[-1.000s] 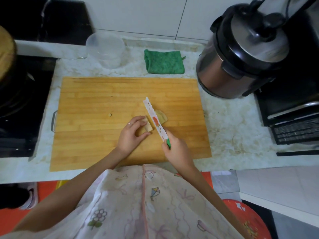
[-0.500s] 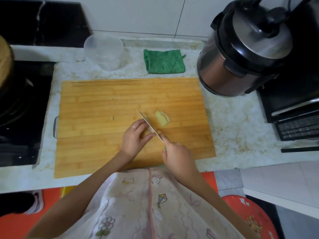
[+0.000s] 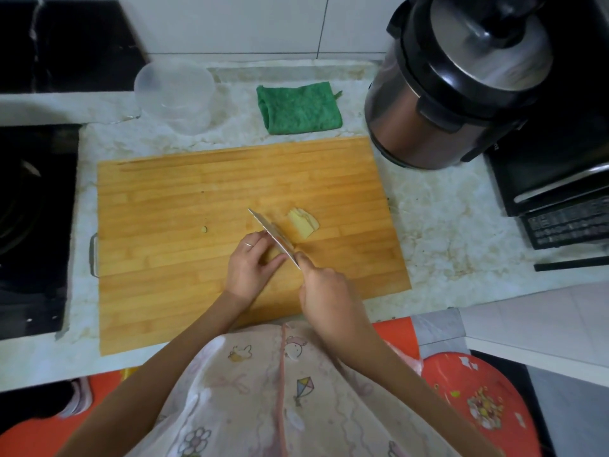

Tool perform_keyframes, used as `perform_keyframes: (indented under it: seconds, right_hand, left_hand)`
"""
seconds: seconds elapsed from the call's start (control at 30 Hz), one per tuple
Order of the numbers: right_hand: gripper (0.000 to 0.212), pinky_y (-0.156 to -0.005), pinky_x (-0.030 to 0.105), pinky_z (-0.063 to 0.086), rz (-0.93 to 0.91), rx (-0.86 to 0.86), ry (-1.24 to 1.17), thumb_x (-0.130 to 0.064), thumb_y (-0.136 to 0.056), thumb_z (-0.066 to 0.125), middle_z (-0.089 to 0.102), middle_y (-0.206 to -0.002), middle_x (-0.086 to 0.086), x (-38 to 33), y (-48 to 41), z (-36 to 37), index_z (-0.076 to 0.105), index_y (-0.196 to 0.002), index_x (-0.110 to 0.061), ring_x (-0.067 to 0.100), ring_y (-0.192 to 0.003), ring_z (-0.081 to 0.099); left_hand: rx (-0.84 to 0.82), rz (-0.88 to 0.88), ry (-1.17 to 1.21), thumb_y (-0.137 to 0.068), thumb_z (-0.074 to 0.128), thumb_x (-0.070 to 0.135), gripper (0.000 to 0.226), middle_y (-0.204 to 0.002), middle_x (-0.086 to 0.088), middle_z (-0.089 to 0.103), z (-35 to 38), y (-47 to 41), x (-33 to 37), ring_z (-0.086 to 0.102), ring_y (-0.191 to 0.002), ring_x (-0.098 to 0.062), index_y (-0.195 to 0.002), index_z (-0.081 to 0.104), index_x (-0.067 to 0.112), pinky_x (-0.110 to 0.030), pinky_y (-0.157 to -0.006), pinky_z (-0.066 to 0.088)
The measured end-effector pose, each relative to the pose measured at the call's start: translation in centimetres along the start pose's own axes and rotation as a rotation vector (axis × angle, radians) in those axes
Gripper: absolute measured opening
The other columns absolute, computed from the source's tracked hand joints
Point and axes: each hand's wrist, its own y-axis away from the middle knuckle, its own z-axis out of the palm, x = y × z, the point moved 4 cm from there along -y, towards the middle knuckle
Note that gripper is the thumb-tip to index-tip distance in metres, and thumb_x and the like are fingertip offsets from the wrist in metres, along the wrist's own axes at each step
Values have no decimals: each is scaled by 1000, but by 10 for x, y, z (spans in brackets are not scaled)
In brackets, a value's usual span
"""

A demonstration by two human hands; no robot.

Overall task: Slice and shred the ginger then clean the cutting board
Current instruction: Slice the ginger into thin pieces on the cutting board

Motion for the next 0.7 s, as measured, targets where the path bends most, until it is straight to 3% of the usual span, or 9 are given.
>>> perform_keyframes:
  seconds: [0.47, 0.7]
  right_hand:
    - [56, -64, 31, 34, -1, -51, -37, -11, -96, 39, 64, -97, 13, 0, -4, -5, 24, -148, -23, 31, -93, 61]
    - [58, -64, 31, 37, -13, -70, -68, -11, -93, 43, 65, -91, 15, 4, -7, 0, 28, -148, -22, 32, -88, 62]
  left_hand:
    - [18, 5, 17, -89, 58, 47, 49, -87, -13, 67, -1, -2, 2, 56, -96, -18, -93, 70, -1, -20, -85, 42]
    - [7, 2, 21, -85, 64, 41, 42, -93, -14, 68, 2, -1, -3, 58, -101, -19, -96, 70, 1, -27, -85, 47]
